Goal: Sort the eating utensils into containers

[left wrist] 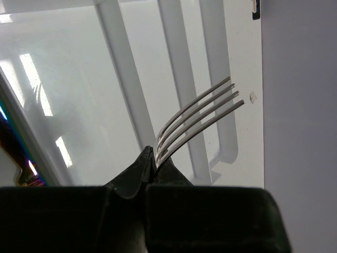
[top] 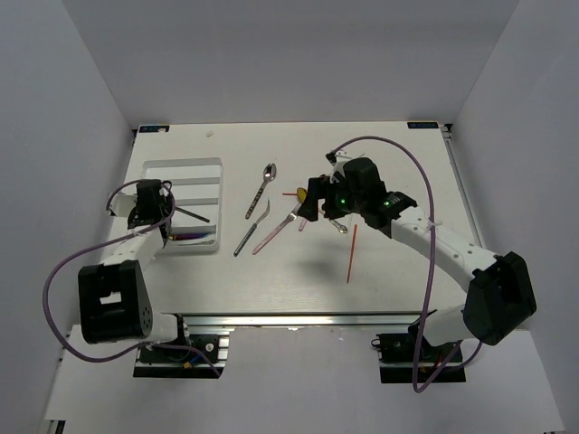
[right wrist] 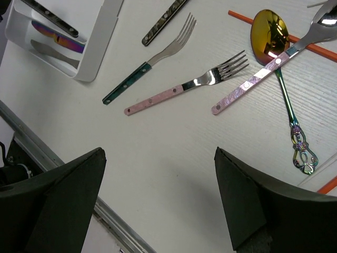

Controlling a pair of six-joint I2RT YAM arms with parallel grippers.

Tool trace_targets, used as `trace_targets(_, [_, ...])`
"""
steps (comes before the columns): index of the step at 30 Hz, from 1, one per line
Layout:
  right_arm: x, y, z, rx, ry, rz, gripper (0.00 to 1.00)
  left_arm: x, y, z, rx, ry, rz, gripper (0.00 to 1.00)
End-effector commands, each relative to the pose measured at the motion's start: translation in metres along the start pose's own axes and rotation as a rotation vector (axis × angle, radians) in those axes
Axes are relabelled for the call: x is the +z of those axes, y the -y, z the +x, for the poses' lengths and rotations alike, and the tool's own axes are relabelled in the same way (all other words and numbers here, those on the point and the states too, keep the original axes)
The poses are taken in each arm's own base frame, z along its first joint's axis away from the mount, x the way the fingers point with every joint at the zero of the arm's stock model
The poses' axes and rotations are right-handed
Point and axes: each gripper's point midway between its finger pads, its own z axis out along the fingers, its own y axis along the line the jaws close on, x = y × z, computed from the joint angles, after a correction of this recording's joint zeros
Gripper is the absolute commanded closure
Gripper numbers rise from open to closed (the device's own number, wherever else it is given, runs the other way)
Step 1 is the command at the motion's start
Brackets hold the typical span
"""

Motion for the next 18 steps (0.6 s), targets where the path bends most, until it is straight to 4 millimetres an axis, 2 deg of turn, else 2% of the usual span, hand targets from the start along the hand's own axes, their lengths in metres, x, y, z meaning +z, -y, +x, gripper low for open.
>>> trace_targets(1, [0.004,-0.007,-0.004,-0.035,0.014,-0.046,0.12,0.008,0.020,-0.012,-0.079,0.050,0.076,1.00])
trace_targets(2, [0.006,-0.007,-0.004,-0.035,0.010,-0.047,0.12,0.014,0.013,-0.012,-0.081,0.060,0.053,0.98])
trace_targets(3, [0.006,-0.009,-0.006,-0.036,0.013,-0.056,0.12,0.017,0.014,-0.014,-0.088,0.069,0.066,0.95])
trace_targets(11, [0.019,-0.009,-0.002,-0.009,-0.020,-0.071,0.12,0.046,-0.009,-0.008,-0.155,0.025,0.066,0.93])
trace_targets(13, [0.021,-0.011,0.000,-0.005,-0.026,-0.080,0.12,0.052,-0.015,0.000,-0.151,-0.011,0.048,0.90])
trace_targets(17, [0.032,-0.017,-0.002,-0.005,-0.033,-0.086,0.11,0.057,-0.027,0.008,-0.137,-0.034,0.023,0.57])
trace_targets(18, [0.035,-0.021,0.002,-0.018,-0.051,-0.081,0.11,0.057,-0.027,0.009,-0.130,-0.042,0.018,0.41])
